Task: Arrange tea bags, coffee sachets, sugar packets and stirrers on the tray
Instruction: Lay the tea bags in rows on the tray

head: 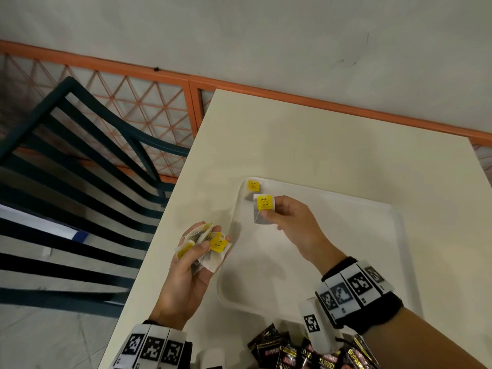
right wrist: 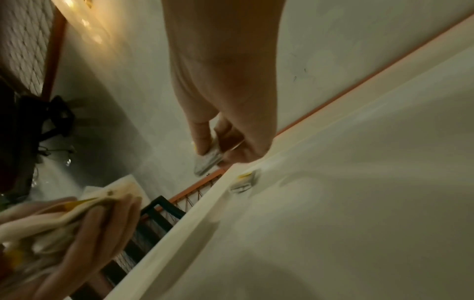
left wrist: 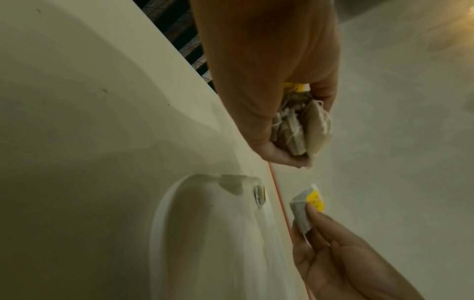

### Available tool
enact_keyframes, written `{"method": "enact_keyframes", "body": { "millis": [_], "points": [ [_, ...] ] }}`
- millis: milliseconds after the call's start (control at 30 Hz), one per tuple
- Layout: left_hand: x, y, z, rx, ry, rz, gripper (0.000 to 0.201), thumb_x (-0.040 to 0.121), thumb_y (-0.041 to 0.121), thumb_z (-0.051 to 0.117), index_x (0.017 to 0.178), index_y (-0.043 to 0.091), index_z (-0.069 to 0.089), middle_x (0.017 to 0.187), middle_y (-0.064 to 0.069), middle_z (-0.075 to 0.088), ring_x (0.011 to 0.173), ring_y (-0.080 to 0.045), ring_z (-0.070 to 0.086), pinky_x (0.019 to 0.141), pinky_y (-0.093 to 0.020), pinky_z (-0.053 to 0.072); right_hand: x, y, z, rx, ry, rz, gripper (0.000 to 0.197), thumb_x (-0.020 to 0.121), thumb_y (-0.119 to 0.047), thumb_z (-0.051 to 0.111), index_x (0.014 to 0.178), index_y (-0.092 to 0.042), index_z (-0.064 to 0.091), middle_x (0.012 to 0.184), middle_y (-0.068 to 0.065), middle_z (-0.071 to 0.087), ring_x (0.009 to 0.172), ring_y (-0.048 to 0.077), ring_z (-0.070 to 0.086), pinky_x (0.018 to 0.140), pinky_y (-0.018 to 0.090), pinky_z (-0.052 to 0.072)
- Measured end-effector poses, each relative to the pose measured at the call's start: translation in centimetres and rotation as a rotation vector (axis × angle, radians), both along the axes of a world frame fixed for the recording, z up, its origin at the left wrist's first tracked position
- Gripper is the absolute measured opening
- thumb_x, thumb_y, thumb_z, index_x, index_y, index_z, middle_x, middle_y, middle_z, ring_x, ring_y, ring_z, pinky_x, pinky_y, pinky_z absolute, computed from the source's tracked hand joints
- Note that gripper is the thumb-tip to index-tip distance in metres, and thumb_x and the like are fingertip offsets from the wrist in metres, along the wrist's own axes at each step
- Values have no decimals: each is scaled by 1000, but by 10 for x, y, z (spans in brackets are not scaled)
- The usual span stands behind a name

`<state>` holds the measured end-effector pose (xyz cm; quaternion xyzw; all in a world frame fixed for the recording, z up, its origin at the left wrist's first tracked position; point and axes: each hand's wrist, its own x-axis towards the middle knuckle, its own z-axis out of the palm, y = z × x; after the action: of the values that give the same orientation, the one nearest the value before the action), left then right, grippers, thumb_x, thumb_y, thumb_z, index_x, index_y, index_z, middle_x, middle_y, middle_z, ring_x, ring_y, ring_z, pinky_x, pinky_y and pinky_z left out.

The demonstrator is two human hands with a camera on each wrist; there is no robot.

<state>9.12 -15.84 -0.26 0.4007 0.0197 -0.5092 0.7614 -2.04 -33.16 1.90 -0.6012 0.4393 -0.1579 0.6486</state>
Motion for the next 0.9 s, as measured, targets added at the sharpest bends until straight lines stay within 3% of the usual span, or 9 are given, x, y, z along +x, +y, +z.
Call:
{"method": "enact_keyframes", "body": {
  "millis": [100,167,267,333,400,533,667,833,900],
  "points": [
    [-1,2,-2,21,-9,1,36,72,10,58,108,16,60,108,-9,69,96,-26,68,80,-32,57,0,-18,-17,30,89,-165,10,80,-3,68,84,-9,62,74,4,57,60,9,47,47,10,36],
    [0,3,-3,25,-24,-23,43,68,10,69,109,16,61,110,-9,69,99,-27,67,80,-32,57,3,-30,-27,99,119,-215,13,82,-4,67,75,-14,60,73,3,56,61,11,48,53,17,40],
    [2,4,-6,46,-37,-39,73,43,28,90,110,18,63,114,-10,68,104,-28,66,77,-31,57,12,-46,-37,140,135,-263,15,86,-4,62,73,-11,60,71,3,56,62,13,52,55,17,46],
    [4,6,-8,54,-32,-24,78,38,31,92,109,18,63,114,-11,67,105,-29,65,78,-32,57,19,-51,-38,62,204,-257,3,85,-6,63,84,-6,66,67,3,56,60,12,50,55,18,44],
    [5,7,-10,50,-20,-20,77,37,31,93,108,17,64,112,-11,68,104,-29,65,76,-32,57,25,-55,-39,-32,261,-249,14,80,-10,69,94,-6,70,75,5,62,70,15,54,66,24,44],
    [6,7,-9,38,-10,-10,76,37,29,93,106,16,65,109,-11,69,99,-28,68,74,-33,58,30,-56,-37,-103,361,-221,9,76,-19,74,77,-15,66,82,1,61,83,16,54,74,26,40],
    [6,6,-10,50,-8,-6,79,36,30,93,108,15,64,109,-11,70,100,-29,67,74,-33,57,30,-53,-43,-198,414,-234,31,78,-20,73,63,-22,46,68,-9,49,82,15,50,57,18,37],
    [5,6,-11,55,-10,-17,75,37,31,93,106,17,66,108,-10,70,102,-28,67,76,-33,57,30,-51,-46,-292,391,-231,21,80,-14,69,83,-9,48,67,-8,43,65,13,45,46,4,36],
    [5,6,-11,65,-12,-21,80,38,31,93,110,16,63,109,-11,69,103,-29,66,76,-33,57,30,-50,-48,-318,383,-222,21,82,-13,66,84,-8,46,67,-6,43,61,12,43,45,5,36]
  ]
}}
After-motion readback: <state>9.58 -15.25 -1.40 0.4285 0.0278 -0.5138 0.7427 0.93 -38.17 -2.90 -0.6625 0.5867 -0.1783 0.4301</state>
